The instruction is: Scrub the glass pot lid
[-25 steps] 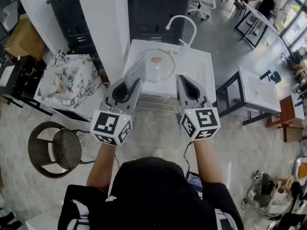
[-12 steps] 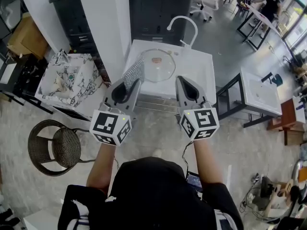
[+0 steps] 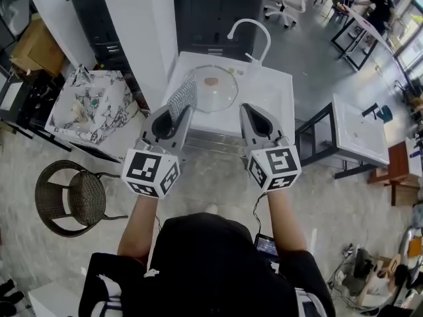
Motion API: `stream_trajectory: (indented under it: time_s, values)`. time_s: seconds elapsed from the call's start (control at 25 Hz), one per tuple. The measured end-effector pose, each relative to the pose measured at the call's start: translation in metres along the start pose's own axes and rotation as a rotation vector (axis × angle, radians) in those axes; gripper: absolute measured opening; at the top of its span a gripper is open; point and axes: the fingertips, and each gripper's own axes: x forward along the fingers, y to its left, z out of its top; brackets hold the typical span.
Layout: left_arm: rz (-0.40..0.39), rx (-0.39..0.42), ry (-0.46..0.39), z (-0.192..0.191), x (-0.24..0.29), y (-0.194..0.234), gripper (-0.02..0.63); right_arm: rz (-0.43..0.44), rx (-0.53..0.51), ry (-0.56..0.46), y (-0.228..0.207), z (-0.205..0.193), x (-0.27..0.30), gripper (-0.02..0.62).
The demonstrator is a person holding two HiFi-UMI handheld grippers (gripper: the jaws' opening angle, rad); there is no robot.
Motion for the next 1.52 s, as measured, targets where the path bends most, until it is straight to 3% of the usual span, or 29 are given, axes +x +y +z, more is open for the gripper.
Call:
stream_trajectory:
  time_s: [0.36, 0.72, 1.52]
  values:
    - [0.033, -0.005, 0.013, -0.015, 0.030, -0.015, 0.072, 0.036, 0.026, 0.021, -0.034, -0.019, 0.004, 0.000]
    - [0.050, -0.018, 0.023, -0.024, 0.056, 0.001, 0.072, 0.063, 0.033, 0.044, -0.050, -0.030, 0.031, 0.000]
    - [0.017, -0.062, 0.030, -0.038, 0.179, 0.116, 0.072, 0.053, 0.048, 0.095, -0.097, -0.038, 0.185, 0.000]
